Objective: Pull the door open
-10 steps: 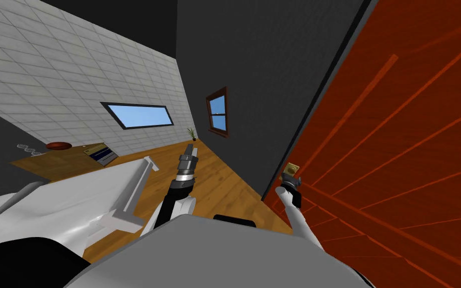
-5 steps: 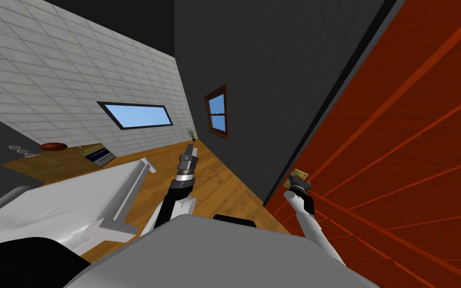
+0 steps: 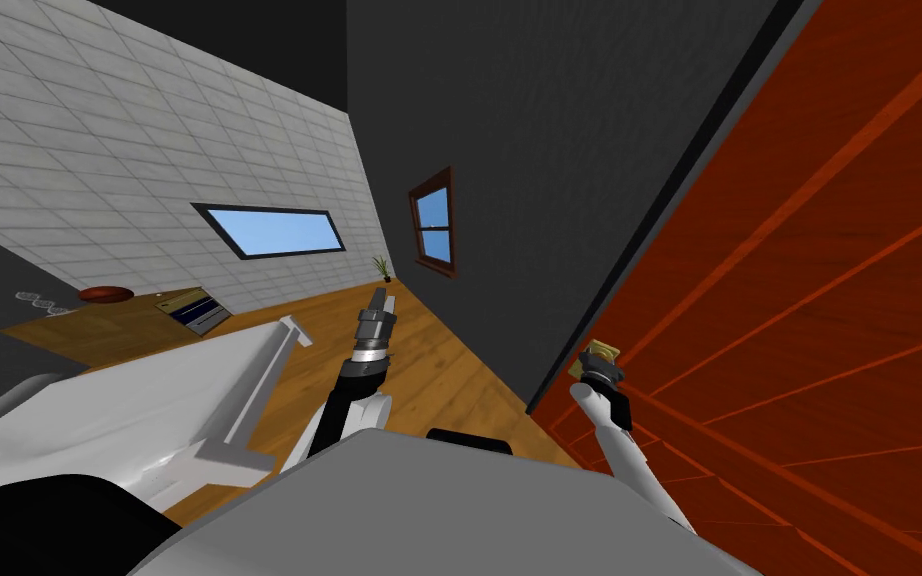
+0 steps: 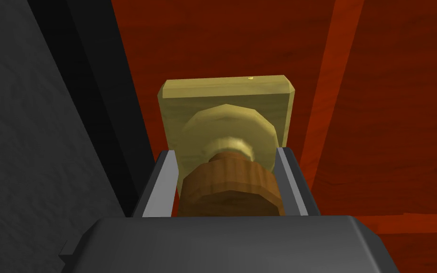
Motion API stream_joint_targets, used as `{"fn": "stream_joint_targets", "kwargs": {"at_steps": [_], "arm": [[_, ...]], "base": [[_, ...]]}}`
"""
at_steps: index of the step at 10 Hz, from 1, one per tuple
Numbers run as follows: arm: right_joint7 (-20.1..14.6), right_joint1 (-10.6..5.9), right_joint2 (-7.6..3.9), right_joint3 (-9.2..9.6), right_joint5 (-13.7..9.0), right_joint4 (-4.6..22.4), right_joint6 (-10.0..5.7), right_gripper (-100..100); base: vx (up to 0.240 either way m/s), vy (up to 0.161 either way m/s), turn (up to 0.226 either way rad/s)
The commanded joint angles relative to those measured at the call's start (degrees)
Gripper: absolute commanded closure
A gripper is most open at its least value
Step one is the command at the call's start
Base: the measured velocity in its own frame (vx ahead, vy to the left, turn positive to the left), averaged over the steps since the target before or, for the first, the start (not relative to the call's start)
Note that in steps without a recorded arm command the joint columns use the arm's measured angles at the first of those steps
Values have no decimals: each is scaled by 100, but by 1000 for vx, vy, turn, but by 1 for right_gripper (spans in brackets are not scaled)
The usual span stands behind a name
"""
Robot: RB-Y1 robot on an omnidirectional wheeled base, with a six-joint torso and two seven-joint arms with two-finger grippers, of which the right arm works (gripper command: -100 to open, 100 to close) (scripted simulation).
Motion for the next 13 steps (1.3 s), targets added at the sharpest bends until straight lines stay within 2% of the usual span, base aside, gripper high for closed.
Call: {"fn": "stream_joint_targets", "kwargs": {"at_steps": [1,3,4,6,13], "arm": [[0,-6,0,1,1,-7,-4,100],[0,-6,0,1,1,-7,-4,100],[-70,0,4,112,49,-36,56,100],[-119,1,6,186,82,-60,90,100],[-442,9,21,675,299,-219,316,100]], "base": [[-7,-2,4],[0,0,0],[-130,-6,74],[-234,-14,79],[-254,2,83]]}}
